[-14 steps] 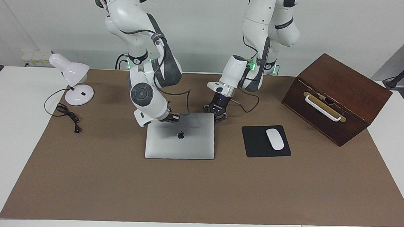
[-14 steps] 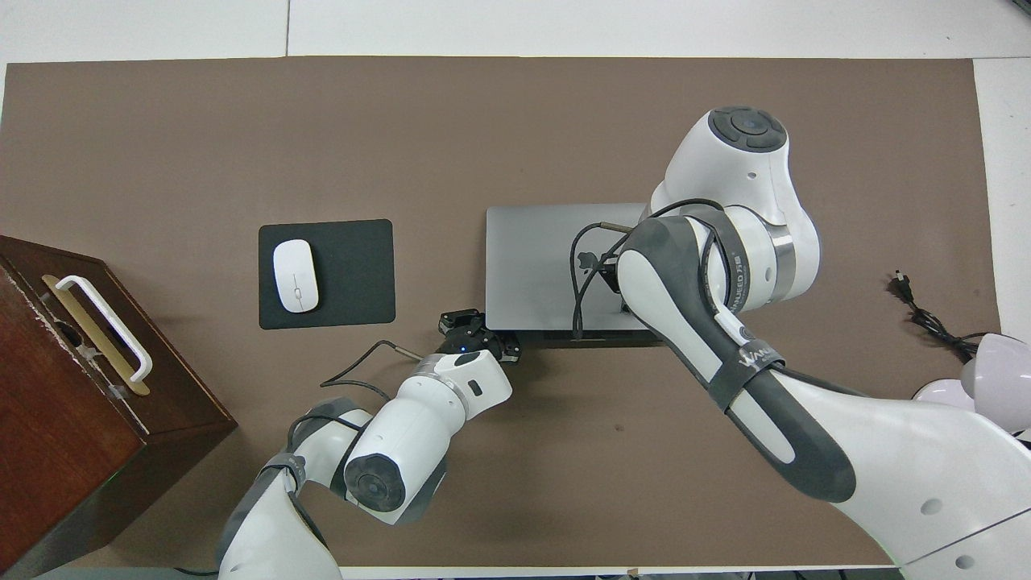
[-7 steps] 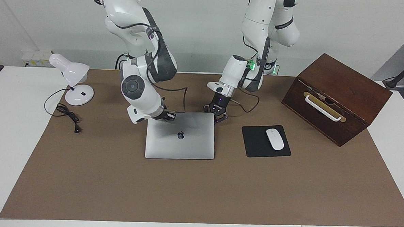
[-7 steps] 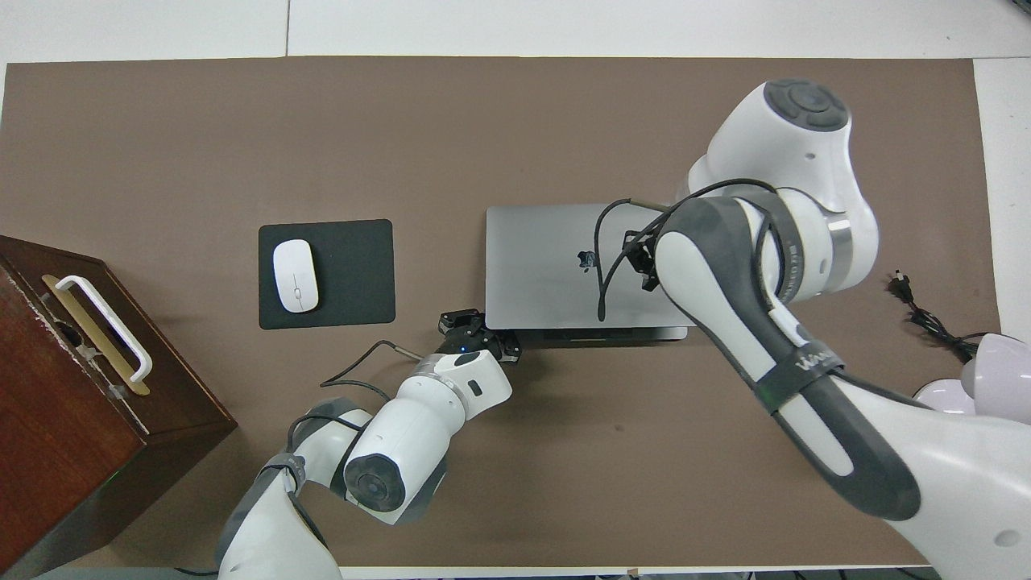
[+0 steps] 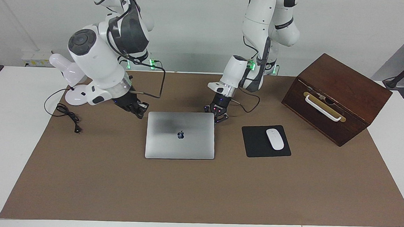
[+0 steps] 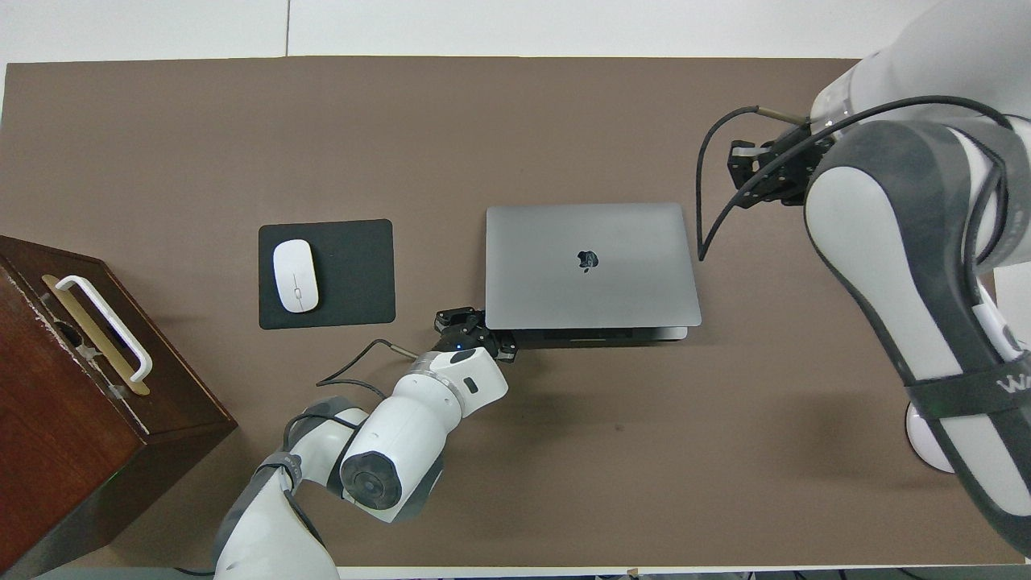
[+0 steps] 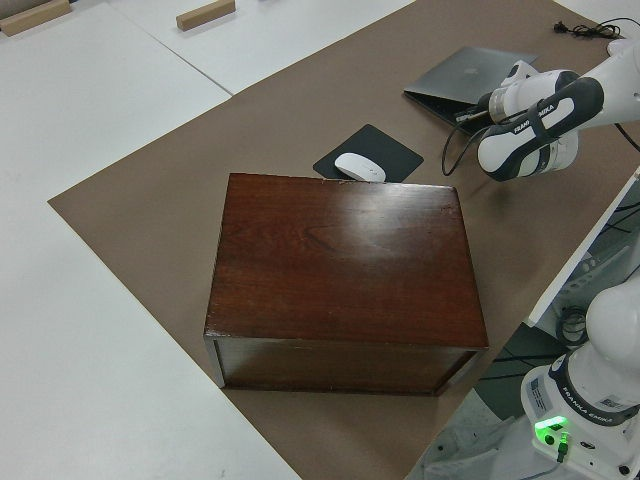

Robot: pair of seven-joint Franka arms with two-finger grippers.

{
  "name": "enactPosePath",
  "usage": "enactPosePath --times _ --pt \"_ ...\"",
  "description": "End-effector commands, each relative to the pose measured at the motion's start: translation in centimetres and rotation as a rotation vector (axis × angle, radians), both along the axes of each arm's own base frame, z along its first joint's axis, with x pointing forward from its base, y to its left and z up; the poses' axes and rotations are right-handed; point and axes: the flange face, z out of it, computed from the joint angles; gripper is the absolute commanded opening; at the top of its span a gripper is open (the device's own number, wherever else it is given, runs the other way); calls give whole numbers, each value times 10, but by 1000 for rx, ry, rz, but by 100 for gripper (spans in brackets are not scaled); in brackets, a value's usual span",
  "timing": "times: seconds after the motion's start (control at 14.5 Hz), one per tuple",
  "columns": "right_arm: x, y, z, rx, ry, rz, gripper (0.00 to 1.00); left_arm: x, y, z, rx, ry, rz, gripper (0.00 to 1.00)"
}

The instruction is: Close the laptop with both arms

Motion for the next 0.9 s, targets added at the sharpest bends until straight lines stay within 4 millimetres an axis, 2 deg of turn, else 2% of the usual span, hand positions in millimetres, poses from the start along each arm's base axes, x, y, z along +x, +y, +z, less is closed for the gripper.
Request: enactPosePath --times 0.0,0.14,0.28,0.34,0.55,0.83 --pt "19 -51 36 -69 -112 157 0 1 19 -7 20 18 34 0" --pt "26 -78 50 -82 -177 197 0 5 20 8 -19 11 62 0" --pt "29 -94 53 -129 -209 235 0 3 21 23 -60 15 88 0" --pt "31 -100 54 -158 -223 283 22 1 23 27 -67 17 92 0" --pt "29 -108 60 -156 -233 285 100 -3 28 43 -73 64 106 0" --pt "25 -102 66 -136 -228 234 100 -13 34 50 -51 124 102 0"
